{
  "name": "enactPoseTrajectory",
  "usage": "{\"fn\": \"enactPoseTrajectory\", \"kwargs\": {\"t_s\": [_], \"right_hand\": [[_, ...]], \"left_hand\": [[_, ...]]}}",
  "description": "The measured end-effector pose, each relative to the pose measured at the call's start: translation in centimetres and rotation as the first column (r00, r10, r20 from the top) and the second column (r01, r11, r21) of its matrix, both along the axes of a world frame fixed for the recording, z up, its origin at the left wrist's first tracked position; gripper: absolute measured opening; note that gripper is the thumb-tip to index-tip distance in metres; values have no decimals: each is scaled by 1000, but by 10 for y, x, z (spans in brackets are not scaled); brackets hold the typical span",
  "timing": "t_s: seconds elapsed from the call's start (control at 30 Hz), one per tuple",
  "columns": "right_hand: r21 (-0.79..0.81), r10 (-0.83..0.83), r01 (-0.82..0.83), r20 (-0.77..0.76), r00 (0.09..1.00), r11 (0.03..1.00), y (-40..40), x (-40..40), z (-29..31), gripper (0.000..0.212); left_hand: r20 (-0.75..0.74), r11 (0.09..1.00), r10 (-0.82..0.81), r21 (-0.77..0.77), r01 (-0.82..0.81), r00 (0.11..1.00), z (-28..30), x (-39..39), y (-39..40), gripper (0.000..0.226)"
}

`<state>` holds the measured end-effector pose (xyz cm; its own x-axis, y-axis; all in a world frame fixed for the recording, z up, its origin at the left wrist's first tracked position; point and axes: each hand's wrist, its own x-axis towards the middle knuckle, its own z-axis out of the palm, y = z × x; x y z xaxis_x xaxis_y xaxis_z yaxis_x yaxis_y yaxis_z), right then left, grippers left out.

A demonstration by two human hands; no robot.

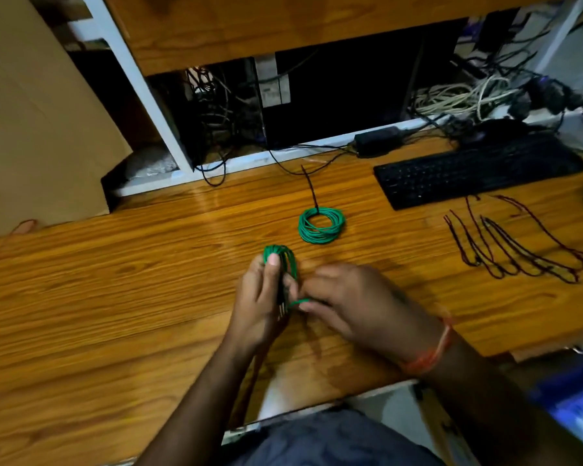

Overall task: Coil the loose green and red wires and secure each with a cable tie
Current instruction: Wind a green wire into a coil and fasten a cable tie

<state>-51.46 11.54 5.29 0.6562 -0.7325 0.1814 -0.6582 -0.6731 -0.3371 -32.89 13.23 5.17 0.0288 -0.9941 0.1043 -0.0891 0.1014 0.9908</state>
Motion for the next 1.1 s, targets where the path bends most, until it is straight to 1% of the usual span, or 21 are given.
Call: {"fn": "enactPoseTrajectory", "kwargs": {"t_s": [0.03, 0.07, 0.1, 0.13, 0.23, 0.27, 0.3, 0.37, 0.47, 0.53, 0.6, 0.67, 0.73, 0.83, 1.0, 1.1], "right_hand": [[15, 34, -35, 109, 994, 999, -3, -4, 21, 12], [-11, 82, -81, 167, 983, 997, -5, -6, 35, 11], [-70, 118, -106, 189, 975, 992, -8, -9, 49, 11], [-97, 134, -117, 197, 971, 988, -11, -11, 56, 9], [-192, 94, -53, 214, 972, 980, -16, -5, 49, 6], [-220, 74, -23, 224, 972, 975, -19, -5, 47, 8], [-218, 51, 1, 230, 972, 976, -21, -4, 46, 11], [-203, 4, 43, 227, 974, 978, -25, -4, 42, 13], [-227, -48, 87, 174, 984, 970, -25, -1, 39, 18], [-212, -55, 96, 191, 980, 973, -26, 3, 42, 15], [-167, -47, 90, 248, 968, 982, -28, 9, 48, 8], [-96, -34, 66, 306, 951, 993, -33, 14, 53, 8], [-59, -29, 51, 334, 942, 997, -37, 21, 56, 6], [-52, -34, 53, 323, 946, 997, -40, 32, 58, 7], [-68, -41, 64, 291, 956, 996, -40, 45, 61, 7], [-135, -40, 71, 222, 974, 988, -39, 50, 61, 8]], "left_hand": [[60, 1000, -24, -8, 25, 998, 1, -2, 2, 45], [80, 999, -43, -3, 43, 996, 1, -3, 5, 43], [72, 998, -55, 8, 55, 996, 2, -5, 7, 42], [49, 998, -66, 22, 65, 997, 3, -8, 10, 44], [-46, 993, -89, 69, 92, 995, 9, -13, 15, 57], [-74, 991, -100, 78, 106, 992, 11, -13, 16, 56], [-90, 990, -109, 82, 116, 990, 12, -13, 17, 50], [-57, 987, -134, 76, 139, 989, 12, -10, 17, 33], [9, 985, -143, 96, 142, 990, 10, -2, 11, 36], [-18, 981, -160, 112, 161, 987, 11, 3, 8, 36], [-54, 977, -169, 125, 174, 984, 11, 9, 5, 35], [-91, 975, -168, 131, 179, 982, 11, 15, 3, 34], [-144, 971, -178, 137, 198, 973, 11, 21, 1, 35], [-184, 967, -201, 120, 225, 962, 13, 31, -3, 38], [-175, 959, -239, 108, 260, 955, 9, 47, -10, 37], [-141, 953, -272, 94, 287, 952, 5, 57, -15, 39]]}}
